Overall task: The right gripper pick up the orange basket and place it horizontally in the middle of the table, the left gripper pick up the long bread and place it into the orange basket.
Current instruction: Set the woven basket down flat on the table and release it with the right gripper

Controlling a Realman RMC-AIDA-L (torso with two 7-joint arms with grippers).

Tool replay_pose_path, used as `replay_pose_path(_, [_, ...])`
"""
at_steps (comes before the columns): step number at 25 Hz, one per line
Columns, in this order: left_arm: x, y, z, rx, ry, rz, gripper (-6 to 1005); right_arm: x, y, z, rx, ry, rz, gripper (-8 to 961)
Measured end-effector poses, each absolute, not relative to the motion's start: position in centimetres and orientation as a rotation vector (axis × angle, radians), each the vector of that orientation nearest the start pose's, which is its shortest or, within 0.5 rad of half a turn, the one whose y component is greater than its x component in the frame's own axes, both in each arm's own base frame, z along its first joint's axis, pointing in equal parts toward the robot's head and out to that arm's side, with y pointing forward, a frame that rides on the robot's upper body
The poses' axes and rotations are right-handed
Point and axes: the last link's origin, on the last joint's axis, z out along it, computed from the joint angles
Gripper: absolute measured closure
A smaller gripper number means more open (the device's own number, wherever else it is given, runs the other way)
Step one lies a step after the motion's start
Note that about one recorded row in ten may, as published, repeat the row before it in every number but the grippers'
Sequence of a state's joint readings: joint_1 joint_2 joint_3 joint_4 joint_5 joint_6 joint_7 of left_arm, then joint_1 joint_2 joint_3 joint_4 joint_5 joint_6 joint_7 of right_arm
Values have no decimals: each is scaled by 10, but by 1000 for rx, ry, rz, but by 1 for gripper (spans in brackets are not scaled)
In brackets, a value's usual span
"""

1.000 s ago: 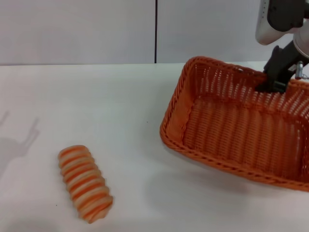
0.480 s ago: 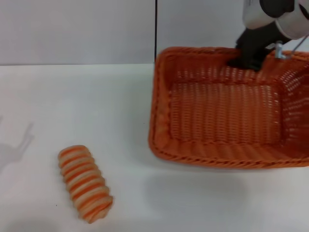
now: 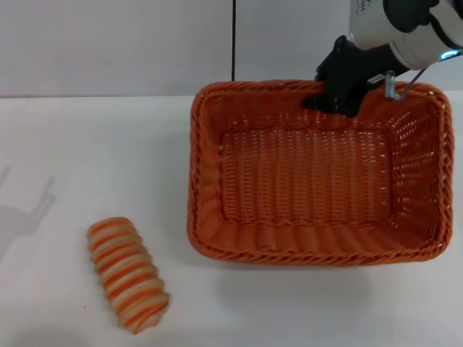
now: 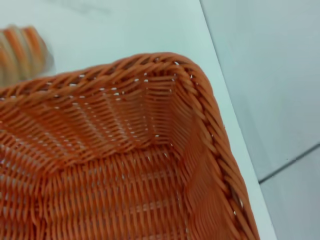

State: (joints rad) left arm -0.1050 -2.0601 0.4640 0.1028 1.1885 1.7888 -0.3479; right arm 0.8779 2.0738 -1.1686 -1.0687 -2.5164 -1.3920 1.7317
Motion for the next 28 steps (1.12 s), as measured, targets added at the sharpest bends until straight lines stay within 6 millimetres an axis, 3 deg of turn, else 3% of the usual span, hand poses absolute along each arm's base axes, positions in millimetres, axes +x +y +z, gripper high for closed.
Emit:
replay_pose_path(10, [-362,189,44,-1583,-289,-888,200,127,416,-6,-2830,-135,-292,807])
replay_pose_path(19, [-363,188,44,-1580,-294,-881,199,131,404,-34,-2790,-263,-311,806])
replay_pose_path(23, [-364,187,44,-1576,-294,-880,199,131,401,-39,-2810,-241,-287,806])
replay_pose_path(26, [-364,186,45,-1575,-293,-880,199,129,398,-37,-2818,-212,-228,788])
replay_pose_path(28, [-364,186,45,-1575,-293,-880,199,129,397,-37,-2817,-210,-227,702])
